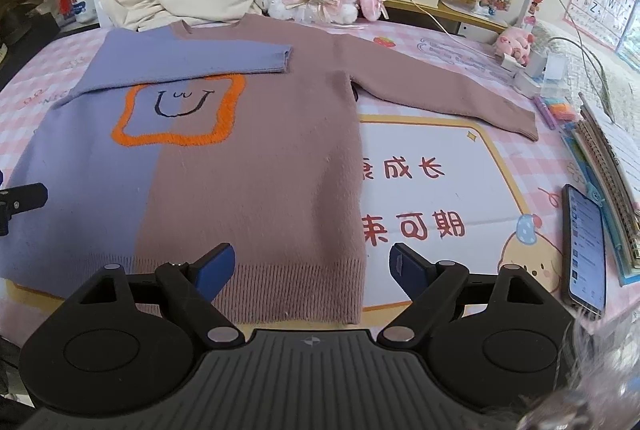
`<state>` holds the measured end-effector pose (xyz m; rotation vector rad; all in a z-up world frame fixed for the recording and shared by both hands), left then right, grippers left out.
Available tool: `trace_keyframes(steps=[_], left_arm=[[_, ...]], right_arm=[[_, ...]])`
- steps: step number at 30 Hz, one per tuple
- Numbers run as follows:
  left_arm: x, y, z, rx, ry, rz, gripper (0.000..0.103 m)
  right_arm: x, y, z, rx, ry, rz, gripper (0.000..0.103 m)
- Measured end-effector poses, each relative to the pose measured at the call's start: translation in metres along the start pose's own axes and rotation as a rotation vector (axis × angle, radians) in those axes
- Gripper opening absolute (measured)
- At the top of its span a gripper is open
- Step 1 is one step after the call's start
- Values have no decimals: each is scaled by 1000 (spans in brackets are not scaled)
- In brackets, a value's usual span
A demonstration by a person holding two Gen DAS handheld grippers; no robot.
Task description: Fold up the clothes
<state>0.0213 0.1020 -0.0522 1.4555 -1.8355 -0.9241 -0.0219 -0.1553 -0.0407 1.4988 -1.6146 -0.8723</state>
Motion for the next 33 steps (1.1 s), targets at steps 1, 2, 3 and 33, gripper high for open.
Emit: trace_keyframes(steps=[1, 2, 3, 33], left_arm=[[0, -1, 0, -1, 2, 1, 93], [-1, -2, -1, -3, 4, 2, 93], [-1, -3, -1, -4, 6, 1, 93], [92, -42, -34, -91, 165, -216, 93]], right_arm=[[0, 0, 0, -1, 1, 2, 84], [0, 0, 0, -1, 2, 5, 84], [1, 0, 0, -1, 2, 6, 84], [114, -66, -74, 8, 88, -194, 84]])
Point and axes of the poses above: each gripper's, at about its wrist camera, not at the fingertips, and y roughly against the way its jaws point, x to its right, z to its underside, the point moved 8 cm from there along -y, roughly the way its jaws point, and after that the axes turned 10 degrees about -x, right-handed, at the moved point
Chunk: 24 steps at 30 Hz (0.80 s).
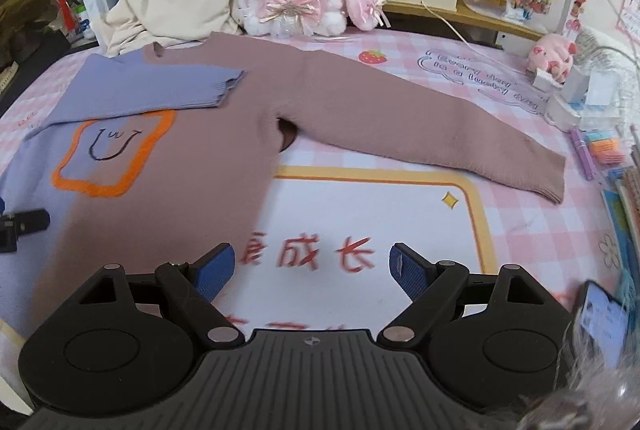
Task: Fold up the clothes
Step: 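Move the open right gripper to the mauve sleeve cuff, then close the right gripper on the mauve sleeve cuff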
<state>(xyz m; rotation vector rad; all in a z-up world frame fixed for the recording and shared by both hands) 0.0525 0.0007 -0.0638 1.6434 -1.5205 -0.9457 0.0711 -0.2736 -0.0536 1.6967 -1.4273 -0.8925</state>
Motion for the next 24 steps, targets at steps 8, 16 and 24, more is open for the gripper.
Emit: trace_keyframes(steps=[8, 16, 24], left_arm=[[41, 10, 7, 1, 25, -22, 93], [52, 14, 15, -20, 100, -46, 93], [58, 18, 21, -15, 143, -69, 93]], right_arm=[[65, -9, -20, 15, -77, -16, 81], [153, -15, -31, 37, -280, 46, 55], [210, -25, -32, 35, -499, 19, 51]])
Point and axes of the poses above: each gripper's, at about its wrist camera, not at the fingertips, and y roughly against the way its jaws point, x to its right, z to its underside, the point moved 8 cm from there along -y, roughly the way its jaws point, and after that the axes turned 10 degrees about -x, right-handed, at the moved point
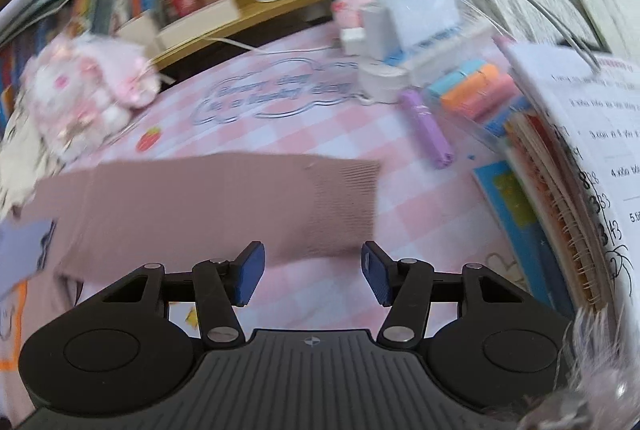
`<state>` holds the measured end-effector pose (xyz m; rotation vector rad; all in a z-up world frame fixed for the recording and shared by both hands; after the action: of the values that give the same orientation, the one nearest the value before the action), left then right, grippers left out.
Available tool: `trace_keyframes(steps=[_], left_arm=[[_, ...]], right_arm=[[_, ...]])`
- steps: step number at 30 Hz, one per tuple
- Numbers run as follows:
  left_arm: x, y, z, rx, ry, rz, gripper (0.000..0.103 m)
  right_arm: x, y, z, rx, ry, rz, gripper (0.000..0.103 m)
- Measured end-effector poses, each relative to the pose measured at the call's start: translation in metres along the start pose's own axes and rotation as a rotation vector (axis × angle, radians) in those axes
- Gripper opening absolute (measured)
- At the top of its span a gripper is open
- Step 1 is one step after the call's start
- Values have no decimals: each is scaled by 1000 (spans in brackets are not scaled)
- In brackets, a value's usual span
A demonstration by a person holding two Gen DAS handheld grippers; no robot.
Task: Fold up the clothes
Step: 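Close the right gripper on the mauve sleeve cuff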
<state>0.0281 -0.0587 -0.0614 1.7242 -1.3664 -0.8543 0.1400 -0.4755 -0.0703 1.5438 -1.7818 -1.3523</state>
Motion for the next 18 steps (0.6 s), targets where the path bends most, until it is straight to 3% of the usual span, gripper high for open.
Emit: trace_keyframes(steps=[8, 18], left_arm=[[11, 5, 7, -3, -42, -9, 93], [6, 8, 13, -9, -14, -18, 93]], right_arm=[[11, -8, -14, -11, -55, -36, 40], [-1, -19, -18, -18, 29, -64, 11]])
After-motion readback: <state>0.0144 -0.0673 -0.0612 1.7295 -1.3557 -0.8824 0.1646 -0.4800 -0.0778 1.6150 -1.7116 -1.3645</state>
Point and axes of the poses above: each gripper's, at about its wrist camera, not at the fingertips, and y roughly against the way its jaws point, x to its right, z to its underside, the point moved 8 cm from there along -y, roughly the way its jaws point, and after that the axes turned 10 degrees about -x, right-handed, at the moved point
